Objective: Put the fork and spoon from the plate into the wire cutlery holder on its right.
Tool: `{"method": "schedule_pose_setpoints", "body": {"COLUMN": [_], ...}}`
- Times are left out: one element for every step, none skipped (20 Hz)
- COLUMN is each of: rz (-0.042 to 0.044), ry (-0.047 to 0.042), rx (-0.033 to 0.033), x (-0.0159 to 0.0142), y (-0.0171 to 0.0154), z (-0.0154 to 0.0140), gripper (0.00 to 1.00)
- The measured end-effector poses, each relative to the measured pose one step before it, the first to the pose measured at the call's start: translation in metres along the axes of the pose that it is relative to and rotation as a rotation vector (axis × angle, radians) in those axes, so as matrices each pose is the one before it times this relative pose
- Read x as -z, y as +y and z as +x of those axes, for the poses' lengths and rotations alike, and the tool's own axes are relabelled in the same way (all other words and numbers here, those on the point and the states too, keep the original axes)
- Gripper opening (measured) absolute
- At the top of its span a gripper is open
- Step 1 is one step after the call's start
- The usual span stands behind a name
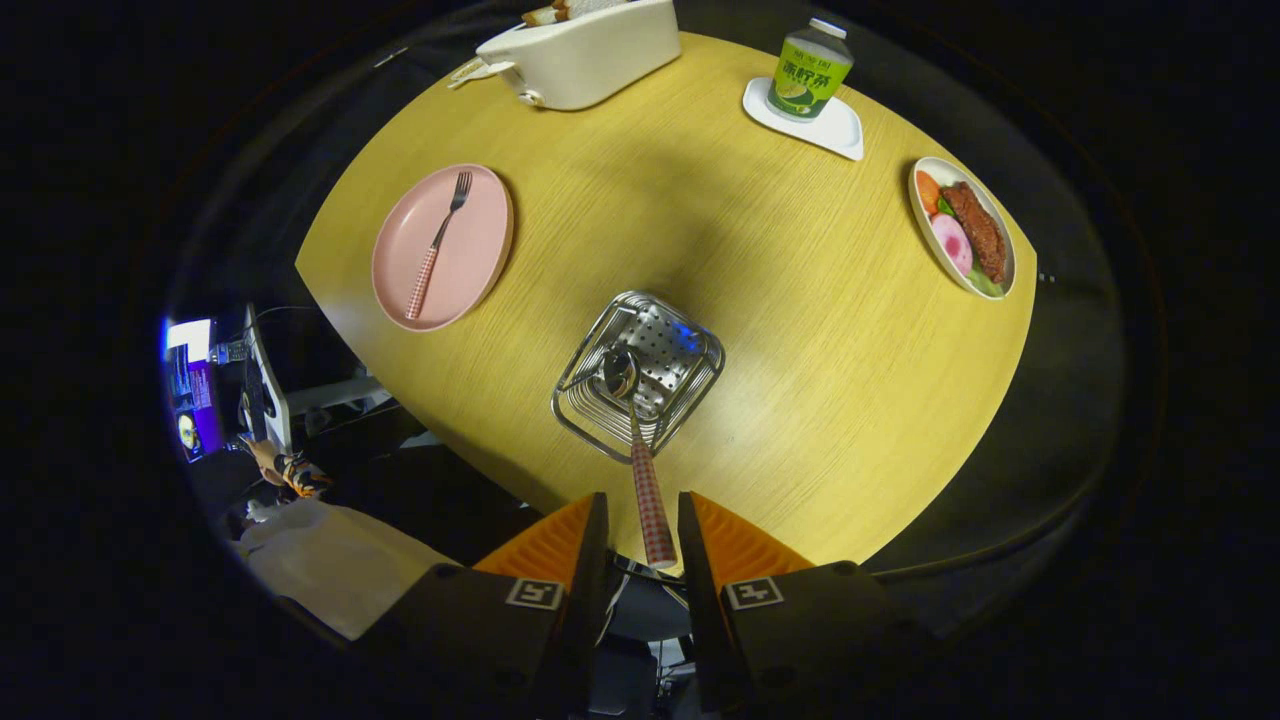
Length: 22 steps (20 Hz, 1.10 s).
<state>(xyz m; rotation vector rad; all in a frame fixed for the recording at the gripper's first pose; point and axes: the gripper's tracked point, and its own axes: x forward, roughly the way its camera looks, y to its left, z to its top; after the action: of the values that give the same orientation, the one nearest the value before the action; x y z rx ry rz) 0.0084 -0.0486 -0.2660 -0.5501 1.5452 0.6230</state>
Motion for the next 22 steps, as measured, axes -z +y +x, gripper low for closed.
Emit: {"method": "schedule_pose_setpoints", "body": {"rz": [0.01028,0.01663,0.01436,0.01872,0.01846,0.01697,0.02054,0.02132,0.0151,0.01332,0.0141,0.01416,0.0123,0.00702,-0.00108,-0.00546,-0.00327,-0.00208,-0.003,-0.00165,0.00609,0.01083], "ry": [-0.02661,-0.0429,-0.02738,-0.03639,-0.03957,-0.04509,-0.04841,-0.05531,-0.04702,-0.04356,-0.04106,-0.03453,-0.03237,-0.03249,-0.03582,-0.02502,-0.0259,-0.02875,-0.02576,-0.01976,-0.01694,-0.01166], "rx": [-0.00667,-0.01199,-0.00419,-0.00672,-0.00242,0.00353,-0.0042,-0.00216,-0.00191,0.00831,0.00649,0.00477,0.01057,0.00849,0.0056,-0.0001,0.00088,0.00066,-0.00031,-0.00044,0.00358,-0.01033], "x": [-0.00328,-0.00556,-0.00346,-0.00575,-0.00536,-0.00681,-0.00748,-0.0081,-0.00662,-0.00602,-0.00403,-0.00232,-0.00159,-0.0025,-0.00302,-0.00149,-0.00047,-0.00235,-0.00112,-0.00103,-0.00022,0.00133], "y": [0.00272,0.00423,0.00203,0.00385,0.00255,0.00179,0.00359,0.00444,0.00362,0.00276,0.00271,0.00342,0.00323,0.00487,0.00726,0.00747,0.00848,0.00927,0.0098,0.00959,0.00969,0.01452], "z": [-0.00662,-0.00746,-0.00491,-0.00625,-0.0056,-0.00655,-0.00476,-0.00589,-0.00343,-0.00229,-0.00144,-0.00131,-0.00141,-0.00085,-0.00004,0.00073,-0.0002,0.00118,0.00321,0.00554,0.00532,0.00539], "gripper": [0.63,0.69,0.78,0.86,0.99,1.0,0.98,0.98,0.98,0.99,1.0,1.0,1.0,1.0,1.0,1.0,1.0,1.0,0.99,1.0,1.0,1.0]}}
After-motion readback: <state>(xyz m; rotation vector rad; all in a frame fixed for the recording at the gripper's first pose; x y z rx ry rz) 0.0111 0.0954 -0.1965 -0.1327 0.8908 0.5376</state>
